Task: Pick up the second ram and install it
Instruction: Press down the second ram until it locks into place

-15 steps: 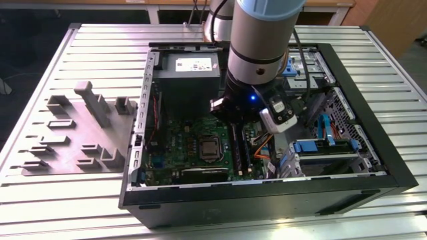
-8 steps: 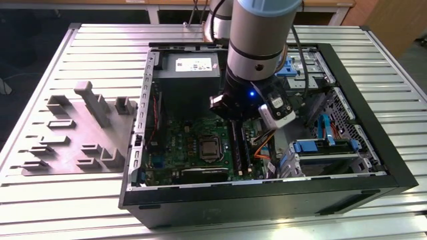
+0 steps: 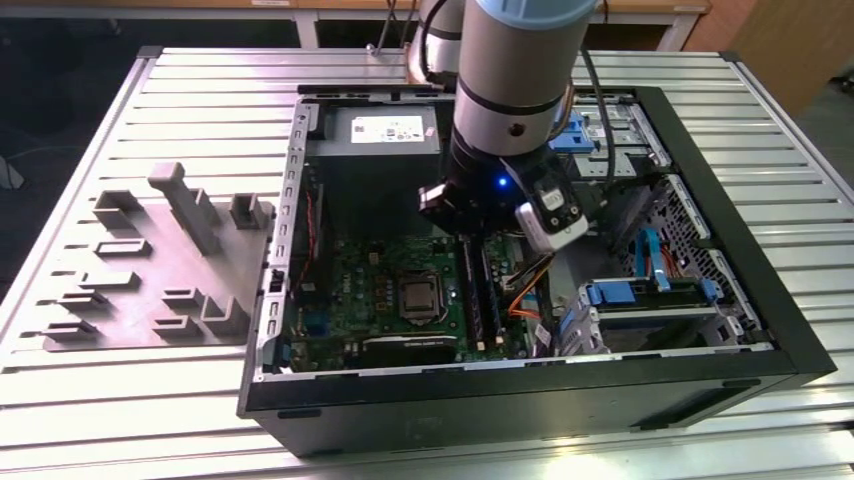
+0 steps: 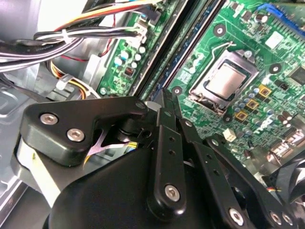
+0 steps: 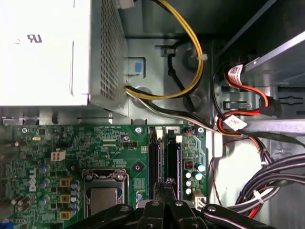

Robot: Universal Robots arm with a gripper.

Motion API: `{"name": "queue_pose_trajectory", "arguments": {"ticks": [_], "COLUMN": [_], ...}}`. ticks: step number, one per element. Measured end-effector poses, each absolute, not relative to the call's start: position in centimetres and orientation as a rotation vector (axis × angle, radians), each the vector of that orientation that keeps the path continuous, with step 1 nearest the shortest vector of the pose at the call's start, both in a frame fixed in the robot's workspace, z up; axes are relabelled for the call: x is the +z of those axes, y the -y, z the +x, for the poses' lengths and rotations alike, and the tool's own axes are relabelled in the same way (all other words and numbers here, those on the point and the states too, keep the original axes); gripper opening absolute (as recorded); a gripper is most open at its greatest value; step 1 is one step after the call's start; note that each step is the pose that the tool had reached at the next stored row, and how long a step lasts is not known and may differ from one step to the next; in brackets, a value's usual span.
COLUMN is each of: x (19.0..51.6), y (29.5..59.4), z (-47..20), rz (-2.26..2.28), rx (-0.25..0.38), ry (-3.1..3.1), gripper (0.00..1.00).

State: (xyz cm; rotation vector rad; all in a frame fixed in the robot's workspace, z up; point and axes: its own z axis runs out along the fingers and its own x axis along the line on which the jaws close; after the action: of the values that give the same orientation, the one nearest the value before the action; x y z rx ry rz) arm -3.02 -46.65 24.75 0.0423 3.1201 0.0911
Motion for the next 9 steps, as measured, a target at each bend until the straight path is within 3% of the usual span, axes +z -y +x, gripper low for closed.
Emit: {"name": "queue_pose_trajectory", "arguments": {"ticks": [9], "x": [24.6], "y": [45.5], "z": [-3.0], "rz": [0.042], "rx": [0.098], "ry": [-3.12], "gripper": [0.1]}}
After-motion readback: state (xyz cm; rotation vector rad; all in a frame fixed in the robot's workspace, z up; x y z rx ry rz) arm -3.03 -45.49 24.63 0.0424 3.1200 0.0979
